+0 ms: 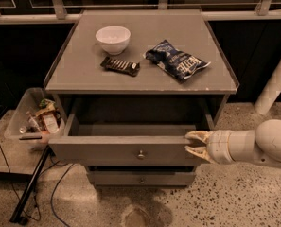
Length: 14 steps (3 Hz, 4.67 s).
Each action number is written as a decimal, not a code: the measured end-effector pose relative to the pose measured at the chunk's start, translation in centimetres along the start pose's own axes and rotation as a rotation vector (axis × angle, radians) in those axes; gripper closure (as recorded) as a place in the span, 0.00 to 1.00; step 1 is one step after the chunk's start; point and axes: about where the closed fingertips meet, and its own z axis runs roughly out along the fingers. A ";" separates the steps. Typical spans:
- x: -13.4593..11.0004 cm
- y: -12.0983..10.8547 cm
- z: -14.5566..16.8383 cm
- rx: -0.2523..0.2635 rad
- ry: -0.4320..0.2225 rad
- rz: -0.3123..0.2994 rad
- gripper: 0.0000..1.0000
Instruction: Open top drawer
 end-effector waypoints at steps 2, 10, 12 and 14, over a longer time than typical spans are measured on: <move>-0.3 -0.2 -0.3 0.000 0.000 0.000 0.80; 0.5 0.5 2.5 -0.061 0.042 0.021 0.65; -0.1 0.0 1.6 -0.061 0.042 0.021 1.00; 0.5 1.4 0.7 -0.045 0.036 0.032 1.00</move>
Offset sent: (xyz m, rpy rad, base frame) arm 0.0000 0.0000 0.0046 0.0000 0.0000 0.0000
